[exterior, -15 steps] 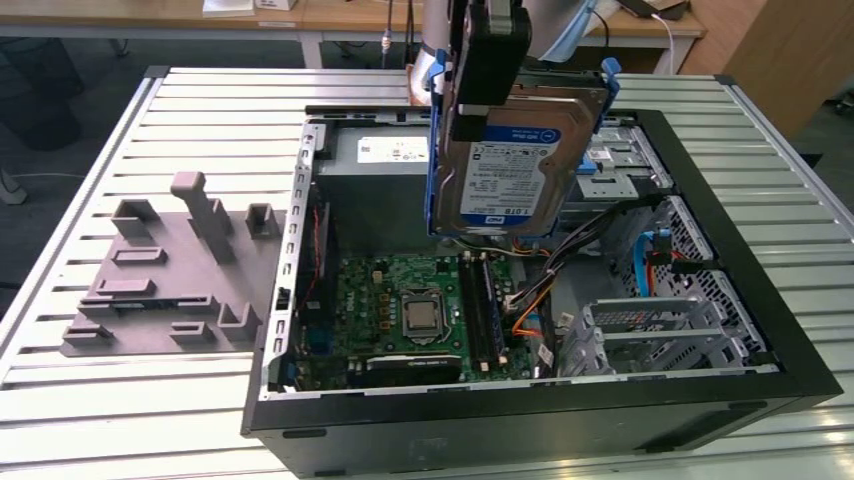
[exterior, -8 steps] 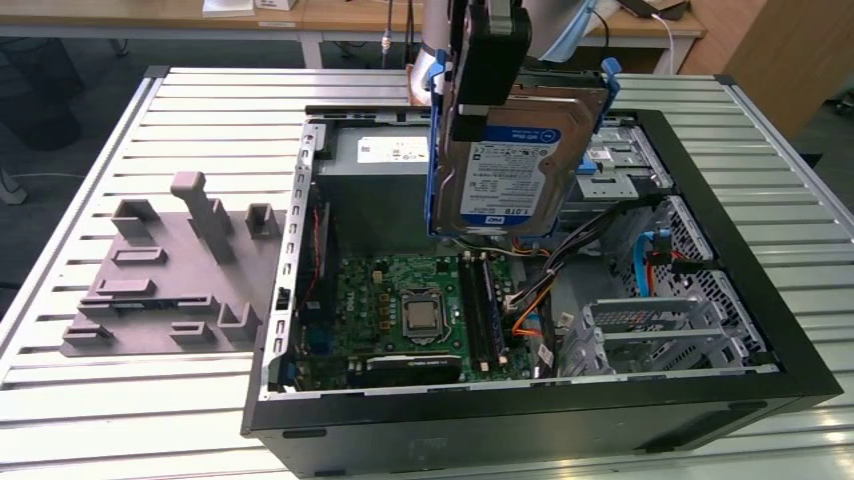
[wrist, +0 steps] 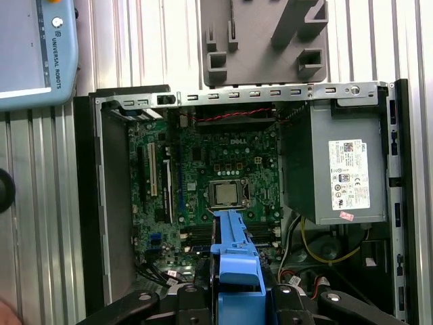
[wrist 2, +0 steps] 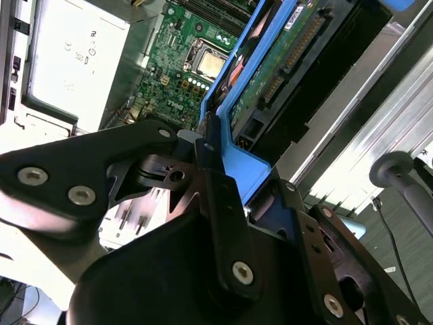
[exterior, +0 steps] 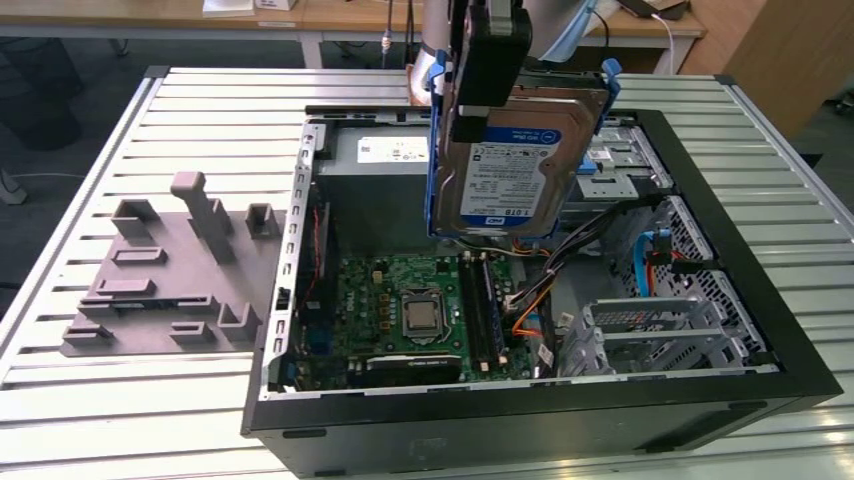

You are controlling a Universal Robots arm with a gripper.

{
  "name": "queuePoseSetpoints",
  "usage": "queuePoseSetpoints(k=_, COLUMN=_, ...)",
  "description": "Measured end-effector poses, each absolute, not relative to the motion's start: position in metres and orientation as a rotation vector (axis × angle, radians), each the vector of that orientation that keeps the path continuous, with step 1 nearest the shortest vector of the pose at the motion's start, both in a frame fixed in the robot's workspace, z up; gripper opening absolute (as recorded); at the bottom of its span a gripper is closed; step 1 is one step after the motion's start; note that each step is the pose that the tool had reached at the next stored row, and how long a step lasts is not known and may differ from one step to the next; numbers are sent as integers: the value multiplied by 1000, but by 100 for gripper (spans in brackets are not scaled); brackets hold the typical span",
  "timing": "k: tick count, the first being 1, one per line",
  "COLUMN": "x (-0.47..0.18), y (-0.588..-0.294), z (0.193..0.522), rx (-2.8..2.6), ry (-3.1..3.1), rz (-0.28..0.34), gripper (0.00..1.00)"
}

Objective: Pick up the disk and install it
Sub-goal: 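Insert the disk into the insertion slot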

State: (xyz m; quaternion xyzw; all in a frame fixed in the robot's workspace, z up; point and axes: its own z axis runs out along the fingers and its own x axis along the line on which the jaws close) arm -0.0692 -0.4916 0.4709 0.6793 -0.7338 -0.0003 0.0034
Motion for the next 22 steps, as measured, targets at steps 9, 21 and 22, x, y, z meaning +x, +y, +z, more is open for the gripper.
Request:
queuePoseSetpoints(k=9, x=-69, y=-500, z=471, rx=2130, ry=-2300, rz=-1, gripper=36)
queuePoseSetpoints(k=21, x=-68, y=-517, z=468, rx=2138, ry=-2292, rz=-1, gripper=36)
queuePoseSetpoints(k=22, x=-68, y=-519, z=468, rx=2138, ry=-2292, rz=-1, gripper=36)
